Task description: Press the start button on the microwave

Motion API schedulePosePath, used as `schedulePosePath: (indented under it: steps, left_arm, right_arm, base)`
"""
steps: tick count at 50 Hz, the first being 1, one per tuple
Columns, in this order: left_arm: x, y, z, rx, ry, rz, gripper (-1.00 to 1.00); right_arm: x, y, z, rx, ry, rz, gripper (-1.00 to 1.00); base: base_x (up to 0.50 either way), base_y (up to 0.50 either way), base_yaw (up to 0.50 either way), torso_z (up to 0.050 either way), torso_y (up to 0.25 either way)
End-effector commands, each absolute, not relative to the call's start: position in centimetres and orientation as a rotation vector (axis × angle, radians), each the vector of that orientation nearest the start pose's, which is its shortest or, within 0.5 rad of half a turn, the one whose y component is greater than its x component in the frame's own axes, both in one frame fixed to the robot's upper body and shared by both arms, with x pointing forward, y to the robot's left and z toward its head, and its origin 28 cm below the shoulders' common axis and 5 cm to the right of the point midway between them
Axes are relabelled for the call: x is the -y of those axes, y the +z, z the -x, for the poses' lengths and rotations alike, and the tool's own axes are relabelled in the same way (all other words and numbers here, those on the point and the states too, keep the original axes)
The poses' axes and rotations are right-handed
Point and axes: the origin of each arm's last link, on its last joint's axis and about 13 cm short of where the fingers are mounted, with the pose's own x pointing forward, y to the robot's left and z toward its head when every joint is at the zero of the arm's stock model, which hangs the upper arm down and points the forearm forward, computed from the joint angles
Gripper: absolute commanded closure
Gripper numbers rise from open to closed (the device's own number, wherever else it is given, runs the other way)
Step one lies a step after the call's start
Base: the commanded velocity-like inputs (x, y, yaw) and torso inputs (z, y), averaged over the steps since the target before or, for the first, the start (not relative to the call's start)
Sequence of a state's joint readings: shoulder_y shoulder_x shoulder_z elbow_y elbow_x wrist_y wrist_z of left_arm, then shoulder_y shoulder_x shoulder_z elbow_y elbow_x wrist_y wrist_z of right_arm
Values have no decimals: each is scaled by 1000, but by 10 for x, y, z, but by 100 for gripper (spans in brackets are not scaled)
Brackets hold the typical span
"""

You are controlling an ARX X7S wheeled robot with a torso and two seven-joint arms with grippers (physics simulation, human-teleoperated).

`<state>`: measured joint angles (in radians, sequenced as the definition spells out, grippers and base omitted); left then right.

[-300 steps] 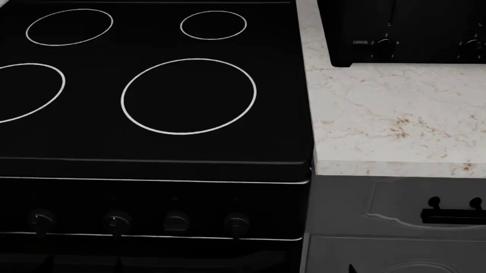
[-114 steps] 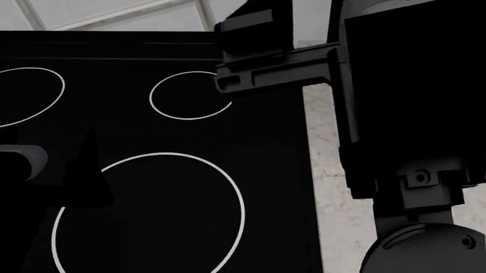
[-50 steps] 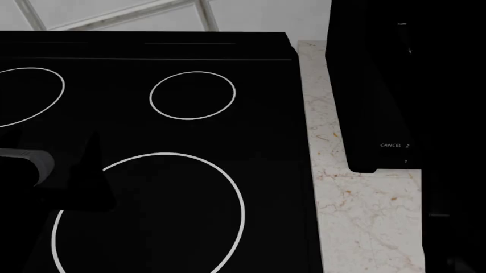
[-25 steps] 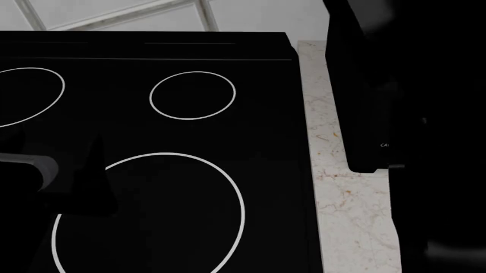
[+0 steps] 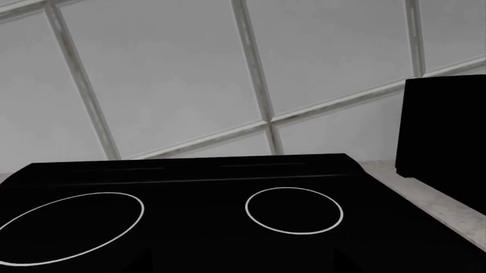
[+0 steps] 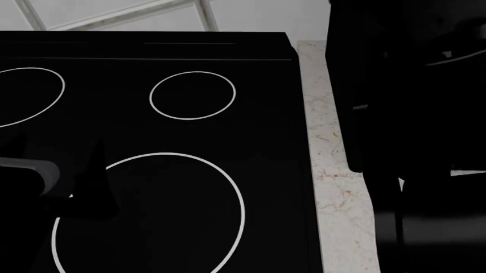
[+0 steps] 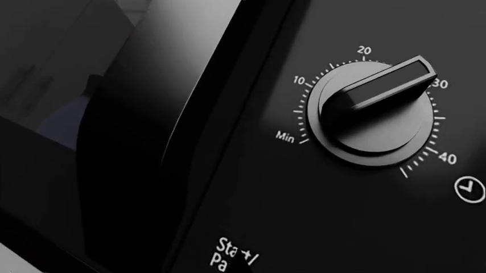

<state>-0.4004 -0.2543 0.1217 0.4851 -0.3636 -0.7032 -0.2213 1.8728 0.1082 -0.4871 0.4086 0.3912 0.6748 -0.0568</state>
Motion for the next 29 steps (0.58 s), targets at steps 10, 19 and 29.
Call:
schedulePosePath:
  steps: [10, 19, 29]
  left_arm:
    - [-217, 153, -260, 122, -64, 1, -100]
    - [-218, 154, -257, 122, -59, 8, -100]
    - [-217, 155, -256, 128, -62, 11, -100]
  right_arm:
    - [53, 492, -351, 558, 291, 305, 100]
    - [52, 489, -355, 540, 292, 313, 100]
    - [52, 488, -349, 533, 293, 317, 100]
  base:
    - [6, 2, 3, 0, 0]
    - [10, 4, 8, 2, 0]
    - [10, 4, 7, 2, 0]
